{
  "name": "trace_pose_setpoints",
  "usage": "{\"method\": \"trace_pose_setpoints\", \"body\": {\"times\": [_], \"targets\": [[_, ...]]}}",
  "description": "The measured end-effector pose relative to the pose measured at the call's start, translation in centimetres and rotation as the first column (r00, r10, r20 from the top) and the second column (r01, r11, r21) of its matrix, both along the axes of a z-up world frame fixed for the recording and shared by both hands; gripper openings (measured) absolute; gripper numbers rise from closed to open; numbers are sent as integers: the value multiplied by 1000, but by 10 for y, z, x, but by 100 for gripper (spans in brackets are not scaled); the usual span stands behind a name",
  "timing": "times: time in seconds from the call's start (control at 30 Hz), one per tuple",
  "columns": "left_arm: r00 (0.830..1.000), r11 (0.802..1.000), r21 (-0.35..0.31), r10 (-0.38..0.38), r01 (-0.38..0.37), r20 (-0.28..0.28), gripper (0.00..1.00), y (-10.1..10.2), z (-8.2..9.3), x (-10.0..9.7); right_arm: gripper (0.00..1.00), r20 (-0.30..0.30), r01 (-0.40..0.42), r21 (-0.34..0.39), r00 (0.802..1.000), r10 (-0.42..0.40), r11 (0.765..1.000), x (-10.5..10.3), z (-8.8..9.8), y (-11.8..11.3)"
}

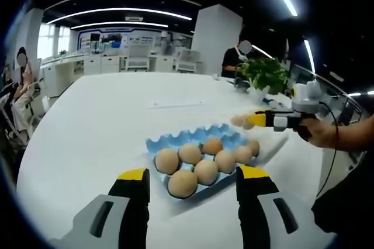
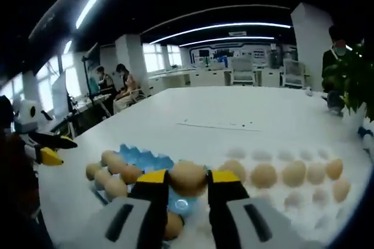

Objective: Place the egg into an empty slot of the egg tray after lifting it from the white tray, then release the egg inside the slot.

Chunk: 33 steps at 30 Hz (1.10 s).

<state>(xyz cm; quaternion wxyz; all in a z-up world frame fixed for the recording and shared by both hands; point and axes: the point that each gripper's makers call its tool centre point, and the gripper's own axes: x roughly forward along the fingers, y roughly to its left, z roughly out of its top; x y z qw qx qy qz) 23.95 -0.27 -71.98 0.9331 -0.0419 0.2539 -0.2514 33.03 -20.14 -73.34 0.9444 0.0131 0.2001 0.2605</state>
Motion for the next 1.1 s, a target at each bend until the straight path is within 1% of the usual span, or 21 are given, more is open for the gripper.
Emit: {"method": "trace_pose_setpoints", "body": {"times": [0.07, 0.23, 0.33, 0.4, 0.47, 0.63, 0.73, 0.8, 0.87, 1.0, 1.1], "targets": [[1000, 1000, 0, -1, 1, 2, 59, 0, 0, 0, 25, -12, -24, 6, 1000, 24, 1000, 0, -3, 11], [1000, 1000, -6, 8, -8, -11, 59, 2, -1, 0, 25, -27, -55, 11, 998, 55, 998, 3, -8, 24], [1000, 1000, -1, 10, -10, -3, 59, 3, 0, 0, 25, -28, -78, 14, 997, 78, 997, 2, -7, 33], [1000, 1000, -2, 9, -9, -2, 59, 3, 0, 0, 25, -32, -93, 9, 995, 93, 996, 2, -10, 38], [1000, 1000, -2, 10, -10, -4, 59, 4, 0, 0, 25, -41, -98, 5, 994, 98, 995, 2, -14, 41], [1000, 1000, -3, 6, -6, -3, 59, 2, 0, -1, 26, -66, -120, 22, 990, 122, 992, 0, -19, 49], [1000, 1000, -5, 6, -6, -6, 59, 3, 0, -1, 26, -74, -132, 9, 988, 133, 991, 0, -24, 54], [1000, 1000, -5, 7, -7, -2, 59, 3, 1, 0, 26, -77, -137, 13, 987, 138, 990, 0, -25, 56], [1000, 1000, -4, 6, -6, 0, 59, 3, 2, 1, 26, -82, -139, 14, 987, 140, 990, 1, -26, 58], [1000, 1000, -5, 4, -4, -3, 58, 2, 1, 1, 26, -107, -140, 9, 984, 140, 990, 1, -35, 61], [1000, 1000, -4, 3, -3, -2, 58, 2, 1, 0, 26, -125, -133, 20, 983, 134, 991, 1, -39, 60]]}}
